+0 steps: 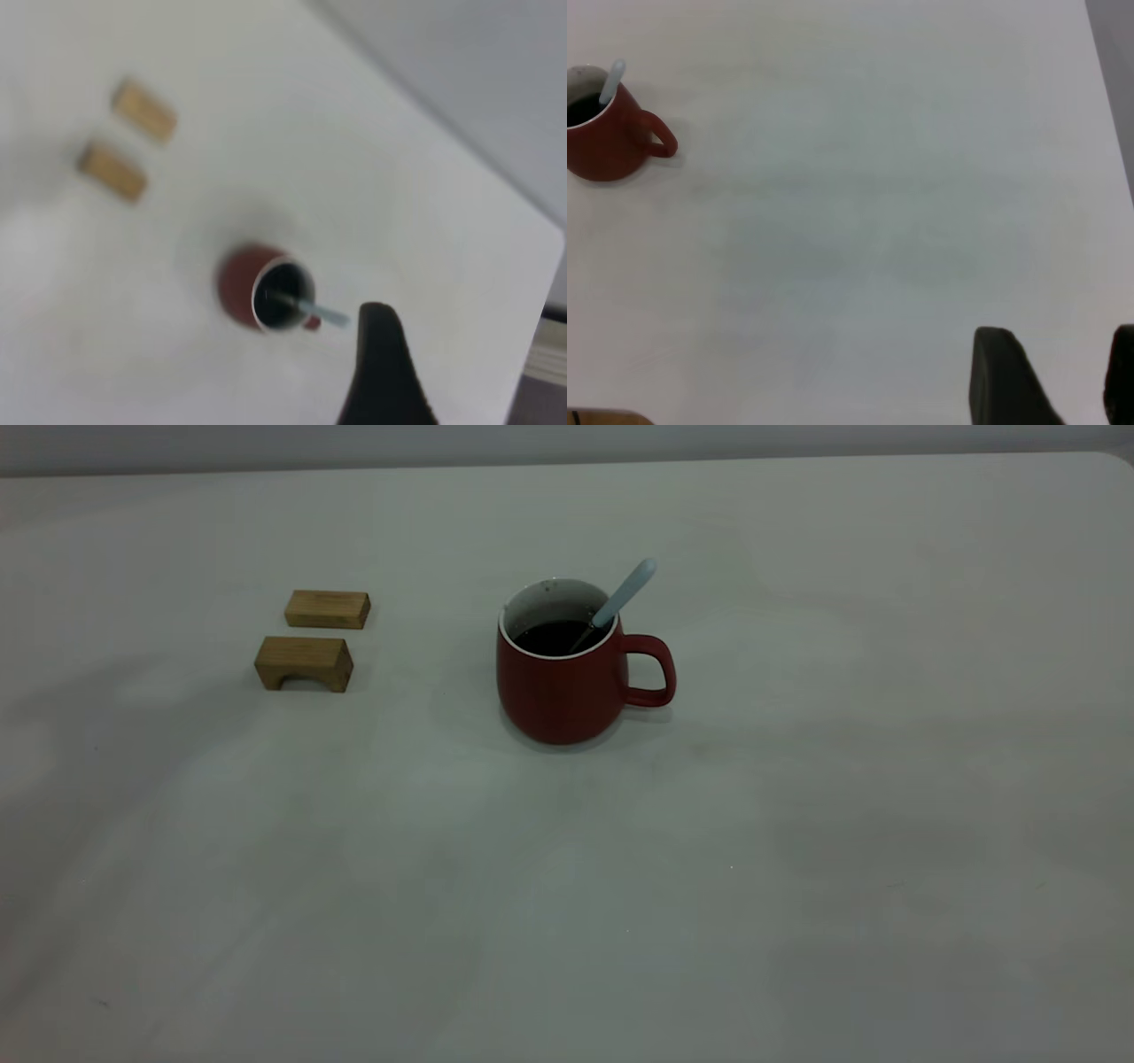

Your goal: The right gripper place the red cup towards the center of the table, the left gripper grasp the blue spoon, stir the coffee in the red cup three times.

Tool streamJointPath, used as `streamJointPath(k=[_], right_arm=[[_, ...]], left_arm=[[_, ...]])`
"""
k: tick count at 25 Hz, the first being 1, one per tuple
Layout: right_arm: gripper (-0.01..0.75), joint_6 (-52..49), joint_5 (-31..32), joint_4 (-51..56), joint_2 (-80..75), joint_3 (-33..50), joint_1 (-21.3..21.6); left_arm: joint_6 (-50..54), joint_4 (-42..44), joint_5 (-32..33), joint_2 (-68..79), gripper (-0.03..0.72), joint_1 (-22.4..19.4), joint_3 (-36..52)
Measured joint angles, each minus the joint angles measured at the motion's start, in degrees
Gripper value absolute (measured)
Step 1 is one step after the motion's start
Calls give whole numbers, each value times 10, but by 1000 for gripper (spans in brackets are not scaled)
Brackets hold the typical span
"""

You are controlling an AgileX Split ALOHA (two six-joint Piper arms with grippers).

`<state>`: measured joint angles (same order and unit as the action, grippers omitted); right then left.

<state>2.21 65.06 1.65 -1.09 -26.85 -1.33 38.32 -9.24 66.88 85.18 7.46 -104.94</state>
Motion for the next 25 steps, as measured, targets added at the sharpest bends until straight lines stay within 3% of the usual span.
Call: streamJointPath(k=[6, 9, 18, 25], right_arm=[[317, 0, 0, 0, 0, 0, 0], [317, 0, 0, 0, 0, 0, 0], [317, 0, 0, 0, 0, 0, 0], [317, 0, 0, 0, 0, 0, 0]], left_arm=[[-293, 0, 0, -131, 577, 0, 10], [-361, -13, 0, -209, 577, 0, 86], [-383, 46, 0, -482, 577, -3, 477], [-404, 104, -42, -631, 577, -74, 694]])
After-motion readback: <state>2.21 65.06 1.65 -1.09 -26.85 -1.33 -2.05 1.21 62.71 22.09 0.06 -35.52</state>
